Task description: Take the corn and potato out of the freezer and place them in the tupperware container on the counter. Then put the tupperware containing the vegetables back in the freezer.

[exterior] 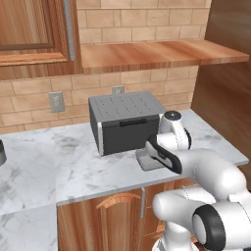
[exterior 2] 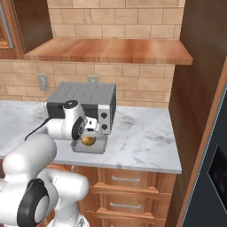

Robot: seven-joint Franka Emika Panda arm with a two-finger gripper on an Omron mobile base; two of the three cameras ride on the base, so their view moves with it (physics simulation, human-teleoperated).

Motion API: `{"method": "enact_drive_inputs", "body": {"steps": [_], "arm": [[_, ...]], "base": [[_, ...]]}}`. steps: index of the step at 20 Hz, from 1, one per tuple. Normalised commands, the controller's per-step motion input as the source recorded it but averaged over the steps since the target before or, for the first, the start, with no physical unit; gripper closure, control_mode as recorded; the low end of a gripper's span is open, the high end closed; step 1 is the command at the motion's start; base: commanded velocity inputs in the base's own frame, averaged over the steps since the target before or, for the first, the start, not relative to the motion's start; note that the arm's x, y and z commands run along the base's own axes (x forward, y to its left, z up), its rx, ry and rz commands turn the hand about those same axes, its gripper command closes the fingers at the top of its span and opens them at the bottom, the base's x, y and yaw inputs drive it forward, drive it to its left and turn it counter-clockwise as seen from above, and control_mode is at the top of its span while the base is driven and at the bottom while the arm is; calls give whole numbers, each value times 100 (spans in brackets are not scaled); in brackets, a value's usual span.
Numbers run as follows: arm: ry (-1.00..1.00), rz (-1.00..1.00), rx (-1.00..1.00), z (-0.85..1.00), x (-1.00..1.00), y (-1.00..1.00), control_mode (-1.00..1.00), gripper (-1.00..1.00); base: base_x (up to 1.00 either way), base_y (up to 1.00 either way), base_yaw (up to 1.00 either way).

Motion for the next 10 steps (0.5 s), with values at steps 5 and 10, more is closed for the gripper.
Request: {"method": "enact_drive_inputs", "body": {"steps": [5,10], "arm": [[0,0,0,-23,26,-1,-100,100],[0,0,0,-20,32,-1,-100,100]], "base": [[0,0,0],[0,0,0]]}}
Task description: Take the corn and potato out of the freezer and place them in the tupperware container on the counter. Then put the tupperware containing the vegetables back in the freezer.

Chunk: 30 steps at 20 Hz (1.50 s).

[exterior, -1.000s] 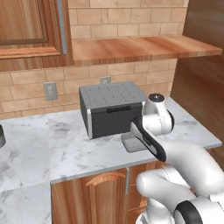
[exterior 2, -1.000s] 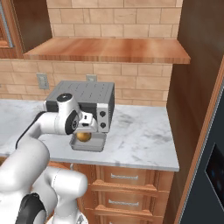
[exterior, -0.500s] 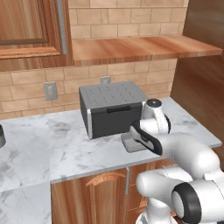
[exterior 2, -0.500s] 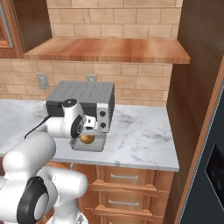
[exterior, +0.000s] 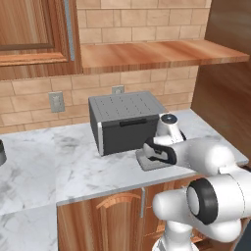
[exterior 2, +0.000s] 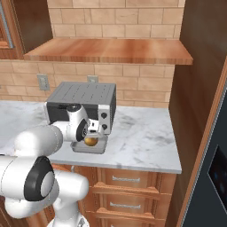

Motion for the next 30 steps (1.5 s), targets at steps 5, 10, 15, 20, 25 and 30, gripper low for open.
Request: {"method": "enact_drive_inputs", "body": {"steps": [5,10,15,20,25,30], "arm": [[0,0,0,-14,21,0,-100,100],[0,0,0,-21,4,0,-100,100],[0,0,0,-17,16,0,-100,100],[0,0,0,-4,27,0,-100,100],[0,0,0,2,-5,0,-100,-100],[0,0,1,10,-39,0,-100,-100]], "base": [[0,0,0],[0,0,0],[0,0,0],[0,0,0],[0,0,0],[0,0,0]]}}
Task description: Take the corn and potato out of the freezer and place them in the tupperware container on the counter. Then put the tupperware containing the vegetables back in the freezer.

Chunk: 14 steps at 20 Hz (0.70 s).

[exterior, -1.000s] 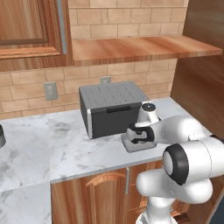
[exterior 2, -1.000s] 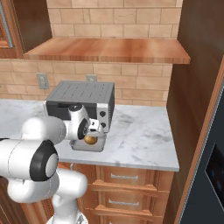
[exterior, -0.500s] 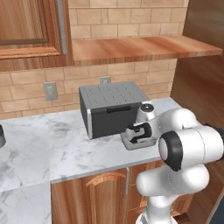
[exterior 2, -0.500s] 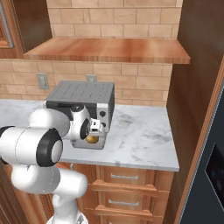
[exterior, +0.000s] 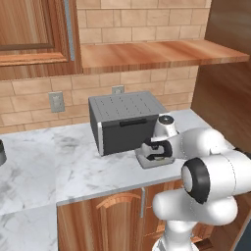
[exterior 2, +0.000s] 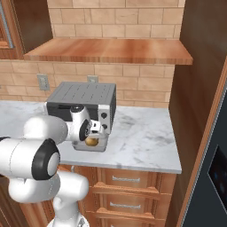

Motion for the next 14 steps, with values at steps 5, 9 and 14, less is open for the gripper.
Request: {"method": "enact_drive_inputs", "body": {"steps": [5,9,14], "arm": [[0,0,5,27,-51,-2,-100,-100],[0,0,8,45,-8,0,-100,-100],[0,-1,5,75,-45,0,-100,-100]], "base": [[0,0,0],[0,0,0],[0,0,0]]}}
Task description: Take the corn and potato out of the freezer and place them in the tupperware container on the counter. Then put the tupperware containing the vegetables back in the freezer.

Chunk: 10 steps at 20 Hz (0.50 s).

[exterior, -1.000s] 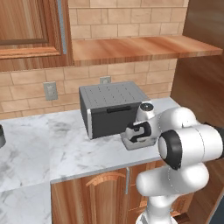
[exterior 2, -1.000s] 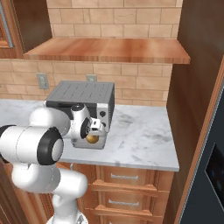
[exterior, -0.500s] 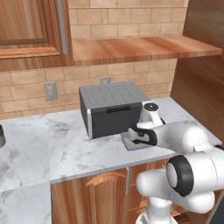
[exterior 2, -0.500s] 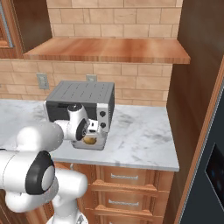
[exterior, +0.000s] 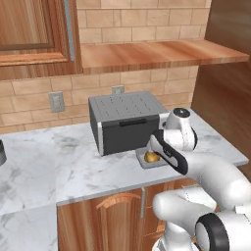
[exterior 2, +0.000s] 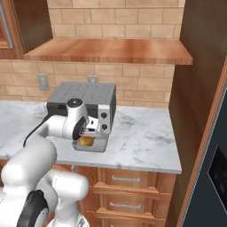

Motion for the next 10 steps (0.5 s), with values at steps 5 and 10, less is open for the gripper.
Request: {"method": "enact_drive_inputs", "body": {"steps": [5,10], "arm": [[4,-4,5,100,-79,-1,-100,-100],[3,-6,0,87,-87,0,-100,-100]], "base": [[0,0,0],[0,0,0]]}}
